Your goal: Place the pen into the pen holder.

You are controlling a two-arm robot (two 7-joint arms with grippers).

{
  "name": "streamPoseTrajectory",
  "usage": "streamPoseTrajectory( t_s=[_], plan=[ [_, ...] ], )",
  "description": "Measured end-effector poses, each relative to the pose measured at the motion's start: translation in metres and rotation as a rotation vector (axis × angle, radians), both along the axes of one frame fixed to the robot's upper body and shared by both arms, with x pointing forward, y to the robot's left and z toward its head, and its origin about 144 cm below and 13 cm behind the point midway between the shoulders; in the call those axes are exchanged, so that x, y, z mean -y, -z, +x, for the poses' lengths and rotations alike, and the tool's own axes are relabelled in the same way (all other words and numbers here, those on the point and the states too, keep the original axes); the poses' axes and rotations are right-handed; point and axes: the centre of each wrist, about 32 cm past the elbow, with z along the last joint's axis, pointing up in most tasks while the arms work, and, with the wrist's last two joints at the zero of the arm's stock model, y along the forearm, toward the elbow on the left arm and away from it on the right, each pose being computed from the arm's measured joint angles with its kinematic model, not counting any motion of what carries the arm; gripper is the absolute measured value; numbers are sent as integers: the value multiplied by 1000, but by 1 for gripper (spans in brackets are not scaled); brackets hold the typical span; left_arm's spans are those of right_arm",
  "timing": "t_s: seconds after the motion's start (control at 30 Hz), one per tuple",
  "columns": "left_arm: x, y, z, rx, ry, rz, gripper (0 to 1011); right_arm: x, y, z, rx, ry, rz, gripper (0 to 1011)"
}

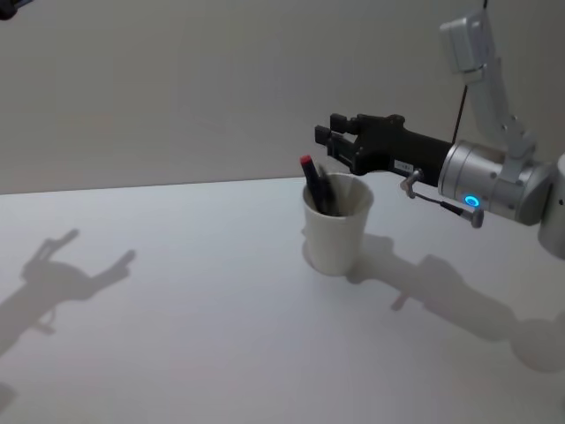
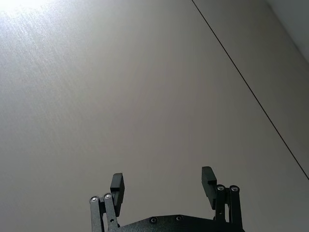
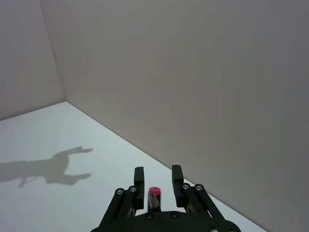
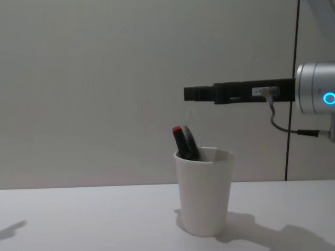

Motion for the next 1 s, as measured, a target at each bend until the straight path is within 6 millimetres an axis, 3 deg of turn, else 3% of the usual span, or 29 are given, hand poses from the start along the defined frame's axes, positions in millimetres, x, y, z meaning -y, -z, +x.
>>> streamPoseTrajectory(
  t_s=[0.67,0.8,1.0],
  plan=[
    [0,0,0,0,0,0,1001,1,4,0,-8,7,-7,922],
    [0,0,0,0,0,0,1001,1,4,0,-8,8,-7,1001],
    [0,0,0,0,0,0,1001,5,-2,-10,18,29,-11,1001]
  ],
)
